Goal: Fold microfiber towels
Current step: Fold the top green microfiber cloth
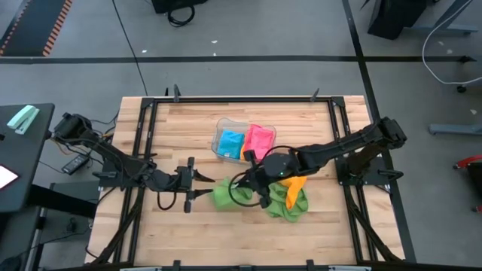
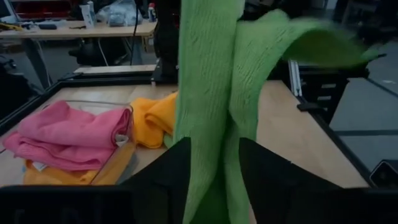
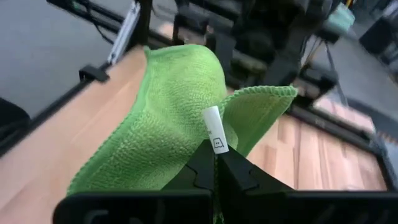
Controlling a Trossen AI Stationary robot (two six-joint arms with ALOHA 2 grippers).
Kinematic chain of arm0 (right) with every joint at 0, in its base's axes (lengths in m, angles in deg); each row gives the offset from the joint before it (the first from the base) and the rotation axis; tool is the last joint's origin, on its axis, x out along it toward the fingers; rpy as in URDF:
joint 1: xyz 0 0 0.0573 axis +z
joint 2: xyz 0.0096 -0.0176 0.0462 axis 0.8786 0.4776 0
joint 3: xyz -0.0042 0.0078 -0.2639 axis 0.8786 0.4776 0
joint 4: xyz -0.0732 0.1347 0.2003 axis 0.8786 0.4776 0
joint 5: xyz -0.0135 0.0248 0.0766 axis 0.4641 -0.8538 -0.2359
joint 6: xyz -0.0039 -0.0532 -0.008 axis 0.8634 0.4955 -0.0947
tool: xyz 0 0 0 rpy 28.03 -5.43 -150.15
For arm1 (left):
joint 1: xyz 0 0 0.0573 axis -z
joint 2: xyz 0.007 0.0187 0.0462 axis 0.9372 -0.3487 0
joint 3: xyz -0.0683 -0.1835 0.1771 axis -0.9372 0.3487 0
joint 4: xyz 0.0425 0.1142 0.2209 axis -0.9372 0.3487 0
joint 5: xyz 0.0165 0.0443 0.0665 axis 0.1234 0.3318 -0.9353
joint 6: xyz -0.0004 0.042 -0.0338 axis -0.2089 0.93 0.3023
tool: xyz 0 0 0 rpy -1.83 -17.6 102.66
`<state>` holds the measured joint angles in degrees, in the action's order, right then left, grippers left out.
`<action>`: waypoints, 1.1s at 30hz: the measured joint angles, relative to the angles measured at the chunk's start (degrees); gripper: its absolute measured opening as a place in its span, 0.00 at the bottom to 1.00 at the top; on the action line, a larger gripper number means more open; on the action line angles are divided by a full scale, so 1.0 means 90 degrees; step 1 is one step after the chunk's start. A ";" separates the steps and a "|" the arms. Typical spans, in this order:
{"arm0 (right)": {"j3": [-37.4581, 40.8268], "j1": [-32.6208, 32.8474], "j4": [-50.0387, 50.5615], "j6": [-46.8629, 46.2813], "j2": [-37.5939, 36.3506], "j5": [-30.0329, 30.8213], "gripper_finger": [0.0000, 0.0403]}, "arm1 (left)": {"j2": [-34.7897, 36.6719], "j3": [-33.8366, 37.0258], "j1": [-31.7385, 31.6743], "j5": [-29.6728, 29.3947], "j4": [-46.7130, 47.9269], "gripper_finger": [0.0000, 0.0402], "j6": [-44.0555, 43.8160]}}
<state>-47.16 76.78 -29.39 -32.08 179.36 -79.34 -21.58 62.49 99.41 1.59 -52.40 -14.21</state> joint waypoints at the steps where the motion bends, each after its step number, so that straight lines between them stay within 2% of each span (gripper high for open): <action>1: 0.0000 -0.0018 0.0142 -0.0065 0.0000 0.0110 0.02 | 0.0008 0.0000 0.0040 -0.0004 0.0045 0.39 0.0002; 7: 0.0000 -0.0058 0.0832 -0.0766 0.0009 0.0412 0.02 | 0.0044 0.0000 0.0133 -0.0037 0.0001 0.44 -0.0208; 12: 0.0064 -0.0133 0.1251 -0.1795 0.0119 0.0414 0.02 | -0.0211 0.0000 0.0129 -0.0666 0.0002 0.48 -0.0307; 19: 0.0487 -0.0264 0.1274 -0.2671 0.0252 0.0404 0.02 | -0.1253 -0.0024 0.0260 -0.0715 -0.0088 0.54 -0.0260; 22: 0.0704 -0.0327 0.1012 -0.2974 0.0241 0.0412 0.02 | -0.1710 -0.0190 0.0289 -0.1094 -0.0040 0.55 -0.0237; 33: 0.0855 -0.0437 0.0813 -0.3571 0.0238 0.0444 0.02 | -0.2752 -0.0977 0.0341 -0.2420 0.0004 0.54 0.1324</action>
<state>-39.47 72.85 -22.07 -64.22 181.51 -75.34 -46.35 53.70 102.48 -20.19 -52.37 -2.30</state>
